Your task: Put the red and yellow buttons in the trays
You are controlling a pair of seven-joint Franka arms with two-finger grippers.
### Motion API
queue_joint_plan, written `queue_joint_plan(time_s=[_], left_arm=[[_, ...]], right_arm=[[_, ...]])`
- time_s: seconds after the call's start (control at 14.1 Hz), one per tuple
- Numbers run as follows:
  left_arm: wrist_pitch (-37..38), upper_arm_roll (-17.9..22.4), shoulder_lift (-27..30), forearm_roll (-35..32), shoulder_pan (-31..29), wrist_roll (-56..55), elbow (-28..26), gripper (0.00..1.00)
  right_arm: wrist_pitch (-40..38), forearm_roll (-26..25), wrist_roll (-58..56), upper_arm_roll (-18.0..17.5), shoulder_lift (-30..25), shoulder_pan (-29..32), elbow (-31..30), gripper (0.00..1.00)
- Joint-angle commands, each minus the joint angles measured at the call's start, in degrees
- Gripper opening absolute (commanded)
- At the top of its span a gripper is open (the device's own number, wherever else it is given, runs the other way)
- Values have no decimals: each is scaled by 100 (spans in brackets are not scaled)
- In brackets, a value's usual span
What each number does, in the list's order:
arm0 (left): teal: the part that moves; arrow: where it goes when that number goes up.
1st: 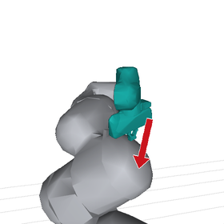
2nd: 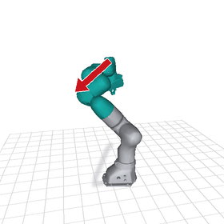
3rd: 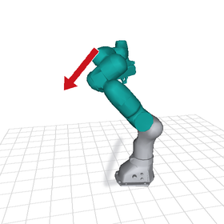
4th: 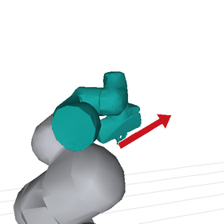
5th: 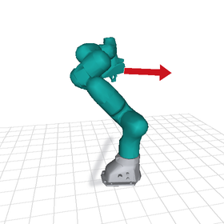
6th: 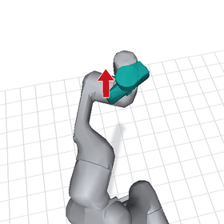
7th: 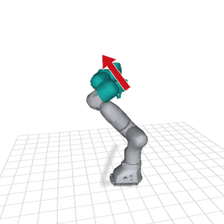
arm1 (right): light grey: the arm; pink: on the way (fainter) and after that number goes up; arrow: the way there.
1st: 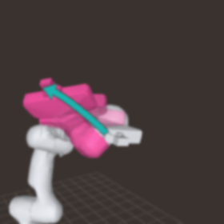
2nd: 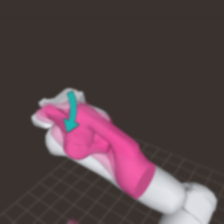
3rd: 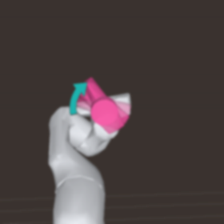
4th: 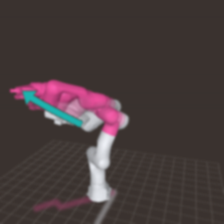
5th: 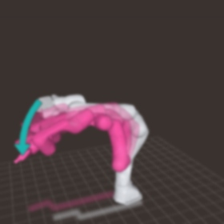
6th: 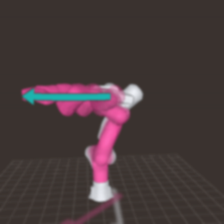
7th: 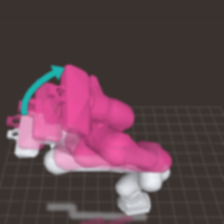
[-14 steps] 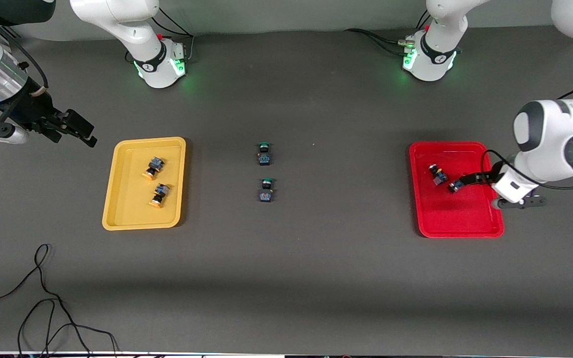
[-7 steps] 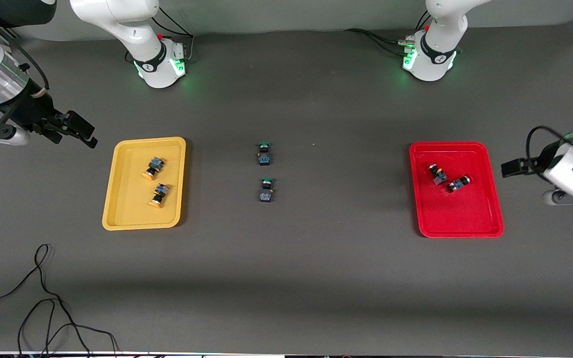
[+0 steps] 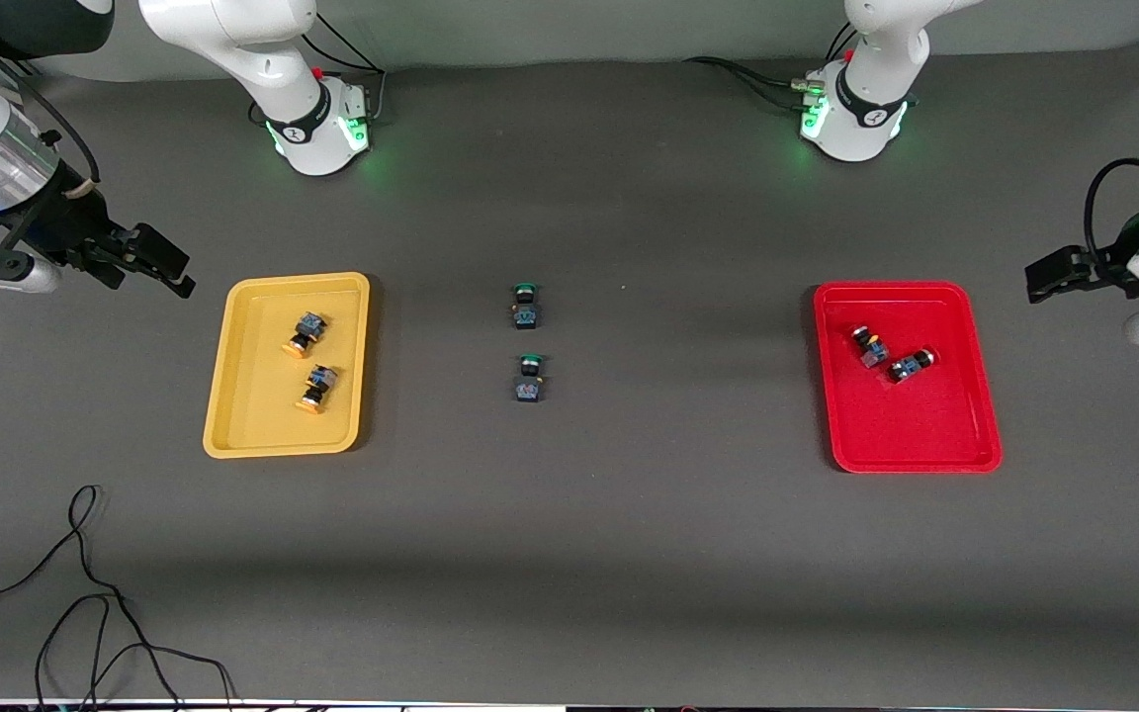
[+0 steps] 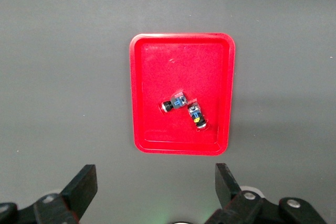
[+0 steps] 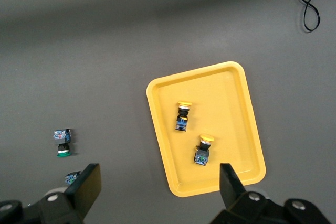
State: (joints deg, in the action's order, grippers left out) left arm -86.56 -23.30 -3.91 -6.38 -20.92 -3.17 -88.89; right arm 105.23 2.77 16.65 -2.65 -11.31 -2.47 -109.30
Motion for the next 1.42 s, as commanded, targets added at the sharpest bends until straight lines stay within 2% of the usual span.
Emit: queue_joint_plan(time_s=[0.0, 0.14, 0.21, 0.35, 0.78, 1.35], left_arm=[[77, 507, -40, -48, 384, 88, 91, 100], [121, 1630, -40, -13, 1420, 105, 187, 100], [130, 2001, -49, -4, 1816, 106, 214, 100], [113, 2320, -49, -13, 2196, 149, 223, 100], [157, 2505, -14, 435, 2198, 563, 188, 100], [156, 2453, -23, 435, 2101, 677, 188, 100]], right_arm=[[16, -5, -127, 19, 59, -26, 102, 100], [16, -5, -127, 19, 59, -26, 102, 100], [16, -5, -127, 19, 59, -26, 94, 100], [16, -5, -127, 19, 50, -26, 94, 100], [16, -5, -145, 19, 59, -26, 94, 100], [42, -13, -303, 28, 94, -26, 94, 100]])
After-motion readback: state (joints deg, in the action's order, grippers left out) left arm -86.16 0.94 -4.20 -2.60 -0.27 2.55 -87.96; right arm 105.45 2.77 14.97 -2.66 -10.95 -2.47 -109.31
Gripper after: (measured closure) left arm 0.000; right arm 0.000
